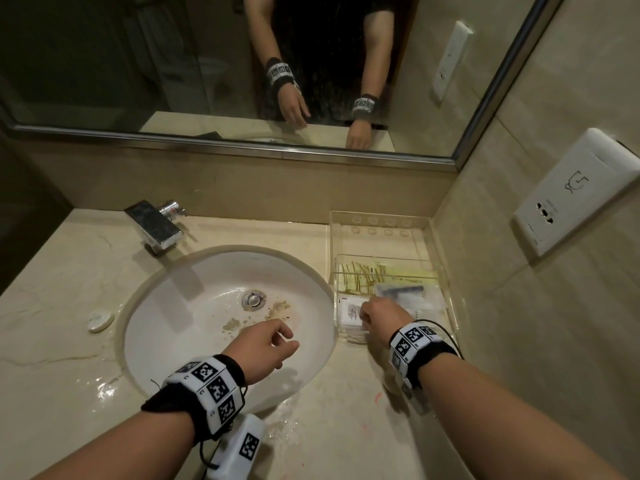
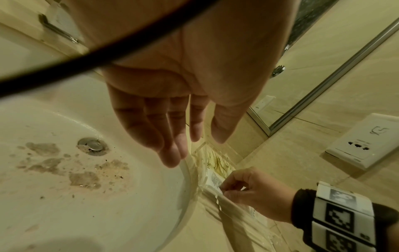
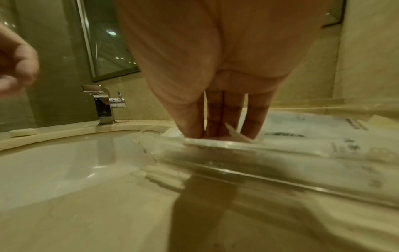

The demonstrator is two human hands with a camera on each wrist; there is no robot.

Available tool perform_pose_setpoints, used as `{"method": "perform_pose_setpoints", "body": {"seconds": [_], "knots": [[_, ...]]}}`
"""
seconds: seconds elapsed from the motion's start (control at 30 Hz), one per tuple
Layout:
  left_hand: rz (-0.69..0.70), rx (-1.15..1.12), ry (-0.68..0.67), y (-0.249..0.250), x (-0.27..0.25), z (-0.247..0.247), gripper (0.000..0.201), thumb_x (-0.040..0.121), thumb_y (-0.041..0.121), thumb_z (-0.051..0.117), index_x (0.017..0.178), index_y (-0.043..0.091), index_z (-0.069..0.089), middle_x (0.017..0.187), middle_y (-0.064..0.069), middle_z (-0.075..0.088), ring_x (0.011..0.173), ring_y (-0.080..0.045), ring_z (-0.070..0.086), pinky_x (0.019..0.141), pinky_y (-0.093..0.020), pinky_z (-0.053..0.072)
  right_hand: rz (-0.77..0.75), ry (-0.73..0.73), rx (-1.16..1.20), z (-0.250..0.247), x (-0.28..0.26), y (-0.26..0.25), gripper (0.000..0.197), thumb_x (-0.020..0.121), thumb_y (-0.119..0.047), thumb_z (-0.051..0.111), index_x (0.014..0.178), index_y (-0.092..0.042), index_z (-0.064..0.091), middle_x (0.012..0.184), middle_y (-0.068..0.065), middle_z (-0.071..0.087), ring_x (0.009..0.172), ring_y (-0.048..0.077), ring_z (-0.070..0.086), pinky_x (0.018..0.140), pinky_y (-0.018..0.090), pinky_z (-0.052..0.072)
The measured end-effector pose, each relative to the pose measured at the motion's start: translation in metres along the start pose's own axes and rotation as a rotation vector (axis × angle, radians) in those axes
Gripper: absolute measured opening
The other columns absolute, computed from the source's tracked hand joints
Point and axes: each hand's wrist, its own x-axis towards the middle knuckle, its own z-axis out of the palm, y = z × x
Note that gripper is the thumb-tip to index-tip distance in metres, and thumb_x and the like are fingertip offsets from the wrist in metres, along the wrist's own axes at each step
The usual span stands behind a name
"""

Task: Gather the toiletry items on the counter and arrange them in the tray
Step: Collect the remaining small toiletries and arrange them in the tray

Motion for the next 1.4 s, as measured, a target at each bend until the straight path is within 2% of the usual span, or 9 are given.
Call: {"method": "perform_pose_setpoints", "body": {"seconds": [0.07, 0.17, 0.27, 0.33, 0.6, 0.9, 1.07, 1.27, 1.4], "knots": [[0.009, 0.019, -0.013, 0.003, 0.001, 0.001, 0.019, 0.091, 0.034, 0.059, 0.103, 0.02, 0.059, 0.088, 0.004, 0.064, 0.073, -0.014, 0.069, 0.071, -0.03, 0.054, 0.005, 0.061, 0.026, -0.001, -0.006, 0.002, 0.016, 0.082, -0.006, 0.064, 0.079, -0.021, 0.059, 0.091, -0.001, 0.059, 0.078, 0.017, 0.059, 0.077, 0.03, 0.056], [0.036, 0.046, -0.034, 0.01, 0.004, 0.005, 0.02, 0.091, 0.034, 0.058, 0.105, 0.02, 0.059, 0.09, 0.003, 0.065, 0.077, -0.015, 0.07, 0.074, -0.031, 0.054, 0.026, 0.205, 0.083, -0.009, -0.022, 0.007, 0.01, 0.088, -0.018, 0.061, 0.098, -0.017, 0.063, 0.1, 0.0, 0.06, 0.087, 0.019, 0.06, 0.082, 0.033, 0.055], [0.077, 0.063, -0.084, 0.019, 0.009, 0.014, 0.02, 0.091, 0.035, 0.058, 0.105, 0.02, 0.059, 0.094, -0.001, 0.067, 0.079, -0.015, 0.07, 0.075, -0.03, 0.054, 0.081, 0.26, 0.146, -0.014, -0.046, 0.014, 0.008, 0.091, -0.023, 0.058, 0.095, -0.017, 0.06, 0.097, 0.0, 0.062, 0.085, 0.017, 0.059, 0.076, 0.028, 0.051], [0.108, 0.078, -0.113, 0.026, 0.013, 0.021, 0.021, 0.091, 0.036, 0.057, 0.105, 0.02, 0.059, 0.094, -0.004, 0.069, 0.08, -0.016, 0.07, 0.078, -0.033, 0.055, 0.125, 0.204, 0.183, -0.011, -0.064, 0.018, 0.011, 0.091, -0.028, 0.057, 0.094, -0.019, 0.06, 0.093, -0.002, 0.062, 0.082, 0.014, 0.058, 0.072, 0.024, 0.049], [0.188, 0.115, -0.194, 0.038, 0.021, 0.04, 0.021, 0.089, 0.038, 0.059, 0.103, 0.022, 0.06, 0.093, 0.0, 0.07, 0.079, -0.016, 0.07, 0.08, -0.034, 0.054, 0.263, -0.091, 0.21, 0.026, -0.108, 0.03, 0.055, 0.07, -0.052, 0.075, 0.114, -0.024, 0.056, 0.114, -0.004, 0.054, 0.102, 0.015, 0.053, 0.086, 0.029, 0.047], [0.192, 0.095, -0.242, 0.032, 0.023, 0.044, 0.018, 0.09, 0.035, 0.06, 0.101, 0.02, 0.06, 0.092, -0.003, 0.07, 0.074, -0.016, 0.068, 0.078, -0.033, 0.053, 0.31, -0.037, 0.176, 0.044, -0.11, 0.019, 0.067, 0.068, -0.043, 0.078, 0.124, -0.021, 0.051, 0.121, 0.0, 0.051, 0.111, 0.022, 0.051, 0.092, 0.037, 0.047], [0.181, 0.116, -0.236, 0.025, 0.023, 0.037, 0.021, 0.09, 0.035, 0.059, 0.105, 0.02, 0.06, 0.095, -0.002, 0.069, 0.078, -0.016, 0.069, 0.077, -0.03, 0.052, 0.299, -0.061, 0.081, 0.044, -0.105, 0.014, 0.055, 0.074, -0.035, 0.076, 0.12, -0.018, 0.052, 0.12, 0.003, 0.05, 0.111, 0.024, 0.05, 0.09, 0.038, 0.047], [0.183, 0.1, -0.239, 0.016, 0.02, 0.031, 0.017, 0.092, 0.034, 0.058, 0.103, 0.021, 0.058, 0.092, -0.003, 0.069, 0.068, -0.01, 0.066, 0.062, -0.02, 0.044, 0.31, -0.041, 0.061, 0.047, -0.105, 0.009, 0.045, 0.078, -0.036, 0.068, 0.115, -0.017, 0.054, 0.116, 0.003, 0.05, 0.106, 0.024, 0.052, 0.088, 0.036, 0.048], [0.19, 0.107, -0.233, 0.012, 0.018, 0.027, 0.016, 0.092, 0.036, 0.057, 0.102, 0.024, 0.058, 0.092, -0.002, 0.07, 0.072, -0.012, 0.068, 0.065, -0.022, 0.046, 0.304, -0.017, 0.08, 0.046, -0.11, 0.003, 0.045, 0.077, -0.04, 0.067, 0.113, -0.016, 0.056, 0.115, 0.001, 0.049, 0.102, 0.022, 0.053, 0.086, 0.035, 0.049]]}}
